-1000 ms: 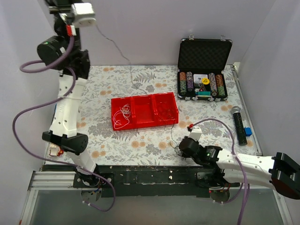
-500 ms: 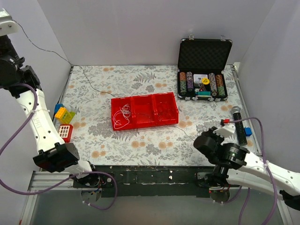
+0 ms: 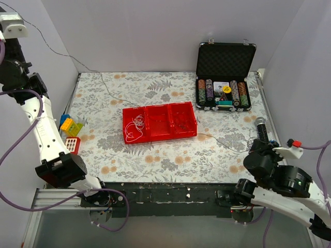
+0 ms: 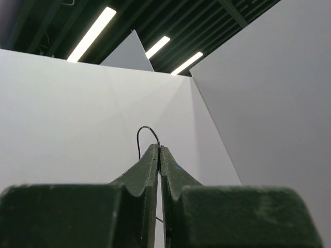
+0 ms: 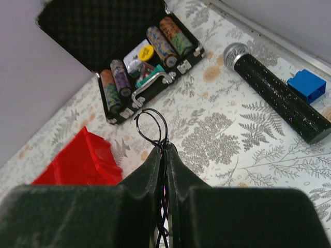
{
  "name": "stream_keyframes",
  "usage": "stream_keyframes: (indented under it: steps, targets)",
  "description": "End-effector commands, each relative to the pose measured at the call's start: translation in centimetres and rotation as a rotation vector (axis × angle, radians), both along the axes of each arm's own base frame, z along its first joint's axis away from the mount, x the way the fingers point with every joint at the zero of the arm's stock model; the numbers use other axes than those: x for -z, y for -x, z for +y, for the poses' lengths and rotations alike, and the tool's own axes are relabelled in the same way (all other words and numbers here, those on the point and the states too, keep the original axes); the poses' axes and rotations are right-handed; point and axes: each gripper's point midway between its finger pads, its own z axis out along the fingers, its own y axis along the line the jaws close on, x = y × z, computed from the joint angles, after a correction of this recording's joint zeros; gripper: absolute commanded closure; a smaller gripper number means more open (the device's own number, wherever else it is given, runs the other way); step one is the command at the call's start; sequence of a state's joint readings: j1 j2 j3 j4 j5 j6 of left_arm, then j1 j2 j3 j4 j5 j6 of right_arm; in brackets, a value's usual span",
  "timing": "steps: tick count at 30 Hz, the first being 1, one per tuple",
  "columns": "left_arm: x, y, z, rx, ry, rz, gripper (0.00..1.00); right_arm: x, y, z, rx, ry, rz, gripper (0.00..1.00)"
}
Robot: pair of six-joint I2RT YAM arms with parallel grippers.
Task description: Untangle the cables
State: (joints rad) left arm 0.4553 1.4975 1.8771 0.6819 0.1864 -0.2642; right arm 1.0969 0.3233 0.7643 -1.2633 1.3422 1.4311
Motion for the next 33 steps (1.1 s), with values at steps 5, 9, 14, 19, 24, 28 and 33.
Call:
stream_keyframes:
  steps: [5,9,14,19,24,28,33]
  targets:
    - [3.1,-3.7,2.6,-0.079,0.021,0.108,1.0,-8.7,2.1,-8.1,0.185,-0.027,-0.247,0.99]
    - [5.2,-5.7,2.6,-0.06,0.0,0.172,1.0,-10.5,3.6,-11.8,0.271,-0.08,-0.259,0.99]
    - [7.4,-8.4,4.7,-0.122,0.021,0.251,1.0,-10.9,4.7,-14.4,0.263,-0.107,-0.264,0.99]
    - [8.5,-9.6,5.9,-0.184,0.024,0.28,1.0,-12.6,6.0,-17.1,0.278,-0.118,-0.282,0.99]
    - [9.7,-11.1,6.0,-0.196,0.029,0.312,1.0,-13.8,7.8,-20.7,0.288,-0.146,-0.297,0.99]
    - [10.7,-12.2,4.8,-0.221,-0.027,0.317,1.0,-14.1,9.6,-23.5,0.312,-0.204,-0.313,0.99]
    - [12.0,-13.7,5.3,-0.246,-0.036,0.339,1.0,-14.1,10.9,-24.8,0.328,-0.19,-0.289,0.99]
